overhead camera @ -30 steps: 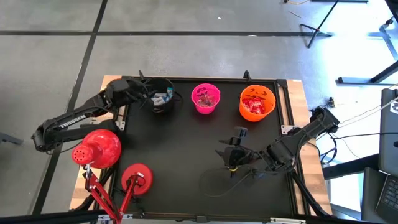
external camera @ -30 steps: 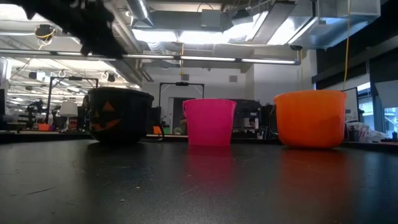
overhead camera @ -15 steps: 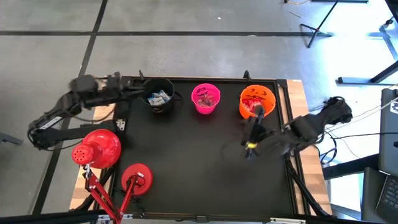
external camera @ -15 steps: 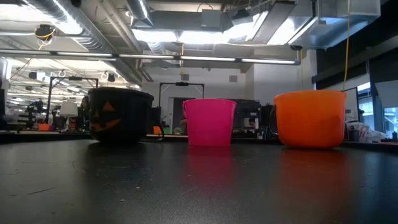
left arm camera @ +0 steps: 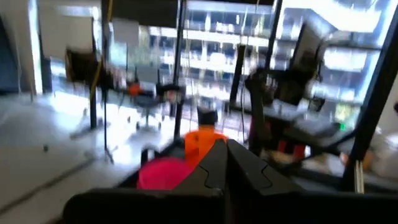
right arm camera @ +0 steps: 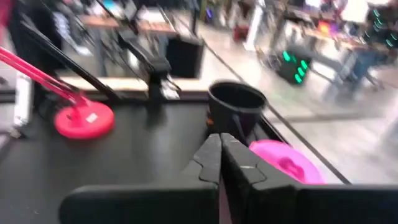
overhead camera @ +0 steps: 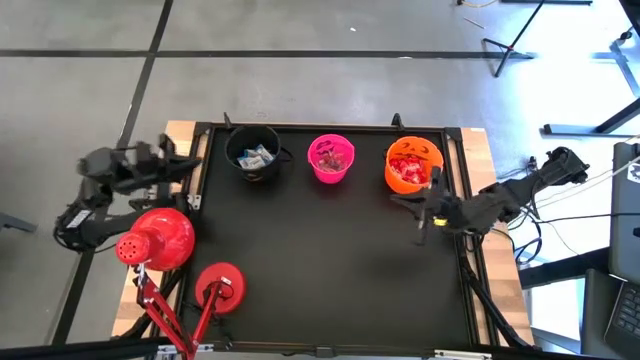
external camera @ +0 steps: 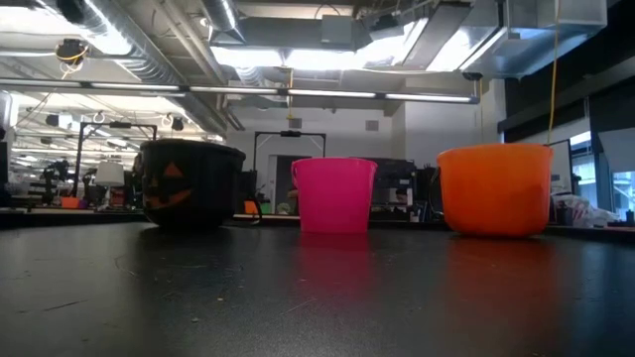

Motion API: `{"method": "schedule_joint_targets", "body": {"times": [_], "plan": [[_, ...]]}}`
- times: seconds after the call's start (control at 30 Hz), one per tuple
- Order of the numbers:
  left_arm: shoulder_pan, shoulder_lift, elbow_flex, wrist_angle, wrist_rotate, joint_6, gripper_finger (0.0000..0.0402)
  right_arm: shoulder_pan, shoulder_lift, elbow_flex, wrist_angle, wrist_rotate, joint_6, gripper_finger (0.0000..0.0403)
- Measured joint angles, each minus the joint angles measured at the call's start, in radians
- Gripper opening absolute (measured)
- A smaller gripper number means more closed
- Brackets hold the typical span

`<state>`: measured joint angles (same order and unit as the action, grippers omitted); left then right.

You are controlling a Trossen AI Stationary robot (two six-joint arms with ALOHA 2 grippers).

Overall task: Organize candy in baskets
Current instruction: Return to Home Position

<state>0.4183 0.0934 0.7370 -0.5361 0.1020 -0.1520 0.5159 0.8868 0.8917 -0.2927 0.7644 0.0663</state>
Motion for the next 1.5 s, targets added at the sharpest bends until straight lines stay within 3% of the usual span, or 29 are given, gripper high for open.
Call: {"method": "schedule_joint_targets", "body": {"times": [0.13,0.33,0.57,0.73,0.93,1.17,1.5], "plan": [[0.0,-0.005,-0.147,0.096,0.066,0.001,0.0,0.0,-0.155,-0.189,0.197,-0.043,-0.069,0.0018],[0.0,-0.005,-0.357,0.447,0.175,0.004,0.0,0.0,-0.409,-0.342,0.206,-0.052,-0.038,0.0004],[-0.018,-0.005,-0.425,0.465,0.19,-0.021,0.0,0.0,-0.708,-0.489,0.185,-0.094,-0.017,0.0003],[-0.079,-0.005,-0.425,0.482,0.187,-0.002,0.0,0.0,-0.847,-0.614,0.195,-0.103,0.007,0.0001],[-0.173,0.039,-0.467,0.533,0.128,0.005,0.0,0.0,-0.883,-0.764,0.33,-0.107,-0.015,0.0001],[-0.273,0.098,-0.613,0.874,0.086,0.033,0.0,0.0,-0.877,-0.876,0.474,-0.149,-0.025,0.0001],[-0.356,0.099,-0.625,0.891,0.031,0.049,0.0,-0.019,-0.865,-0.885,0.474,-0.182,-0.048,0.0]]}}
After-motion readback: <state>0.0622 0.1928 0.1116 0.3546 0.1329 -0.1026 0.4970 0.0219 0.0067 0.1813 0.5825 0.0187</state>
